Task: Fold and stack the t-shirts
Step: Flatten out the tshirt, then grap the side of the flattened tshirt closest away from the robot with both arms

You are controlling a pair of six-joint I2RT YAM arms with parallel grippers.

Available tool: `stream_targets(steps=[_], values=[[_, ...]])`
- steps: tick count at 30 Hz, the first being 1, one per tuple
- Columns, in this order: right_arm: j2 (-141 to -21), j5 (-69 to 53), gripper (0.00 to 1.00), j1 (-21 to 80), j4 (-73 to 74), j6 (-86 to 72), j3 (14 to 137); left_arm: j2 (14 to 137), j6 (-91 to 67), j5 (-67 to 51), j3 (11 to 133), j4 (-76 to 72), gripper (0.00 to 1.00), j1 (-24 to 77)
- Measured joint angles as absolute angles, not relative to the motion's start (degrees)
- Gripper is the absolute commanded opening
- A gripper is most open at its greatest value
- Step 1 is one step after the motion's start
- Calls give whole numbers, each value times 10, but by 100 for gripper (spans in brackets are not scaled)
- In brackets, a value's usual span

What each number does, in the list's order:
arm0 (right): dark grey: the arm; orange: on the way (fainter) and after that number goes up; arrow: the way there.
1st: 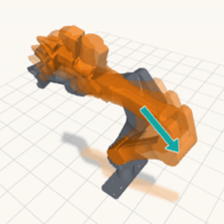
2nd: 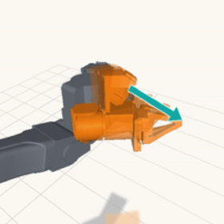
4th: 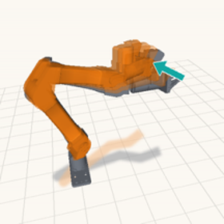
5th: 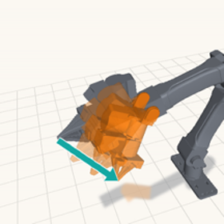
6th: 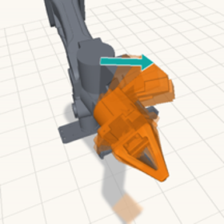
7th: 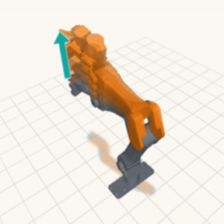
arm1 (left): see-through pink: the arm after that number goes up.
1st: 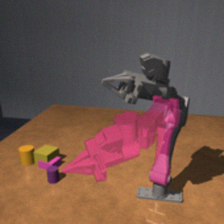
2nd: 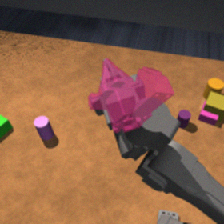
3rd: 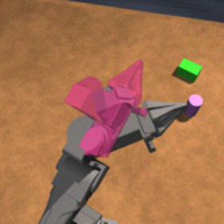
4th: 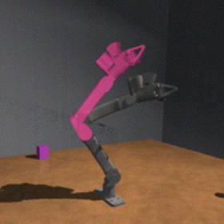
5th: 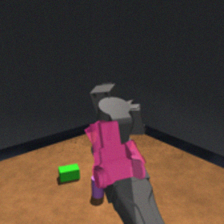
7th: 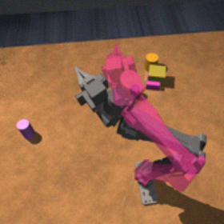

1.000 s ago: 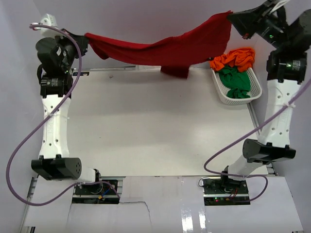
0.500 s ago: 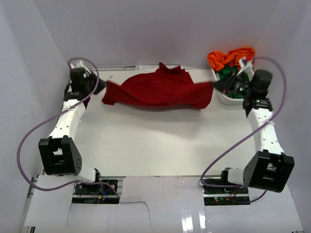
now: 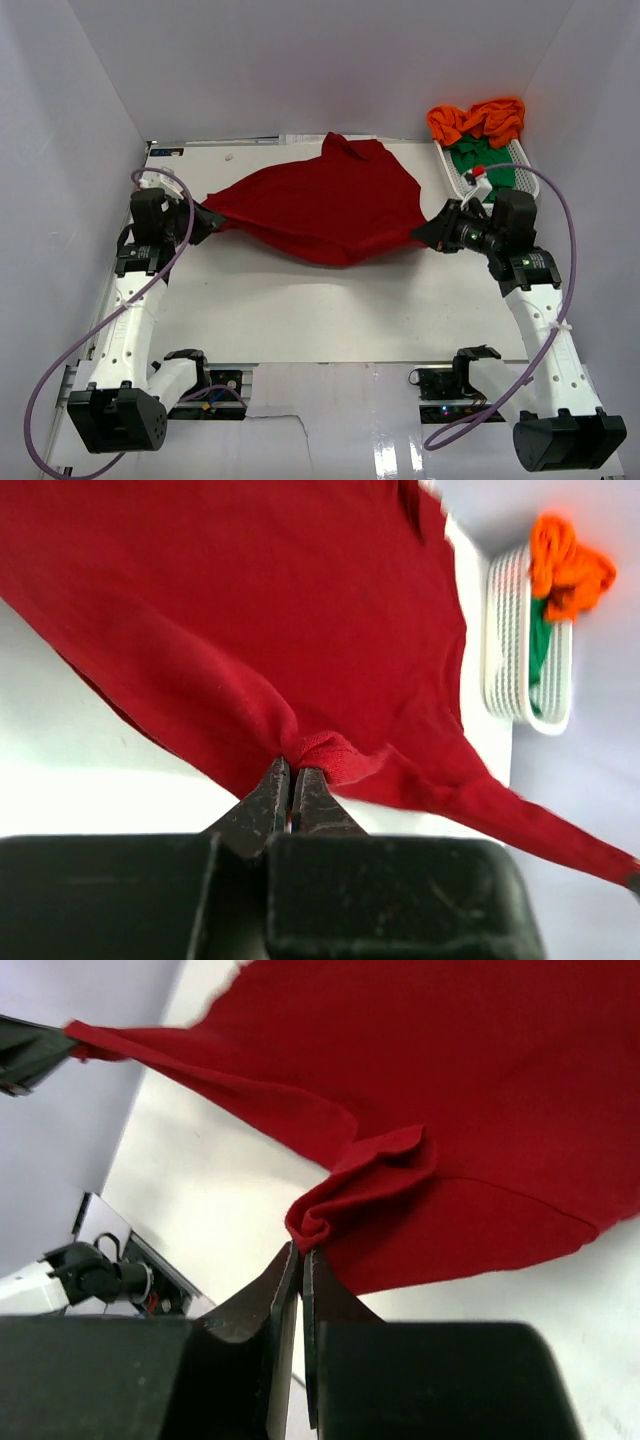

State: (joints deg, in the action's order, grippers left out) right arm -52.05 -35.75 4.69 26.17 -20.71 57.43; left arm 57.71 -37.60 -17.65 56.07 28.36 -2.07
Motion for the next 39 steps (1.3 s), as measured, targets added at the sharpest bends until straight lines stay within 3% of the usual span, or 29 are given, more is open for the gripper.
stream_targets(steps=[7, 19, 30, 39], values=[[-506, -307, 8, 72, 387, -213, 477, 563, -389, -216, 445, 352, 0, -20], [-475, -192, 8, 95, 463, -223, 472, 463, -418, -193, 384, 451, 0, -20], [-663, -105, 8, 75, 388, -218, 509, 429, -433, -139, 341, 515, 0, -20], [-815, -109, 8, 57, 327, -212, 646, 457, -426, -124, 343, 525, 0, -20]])
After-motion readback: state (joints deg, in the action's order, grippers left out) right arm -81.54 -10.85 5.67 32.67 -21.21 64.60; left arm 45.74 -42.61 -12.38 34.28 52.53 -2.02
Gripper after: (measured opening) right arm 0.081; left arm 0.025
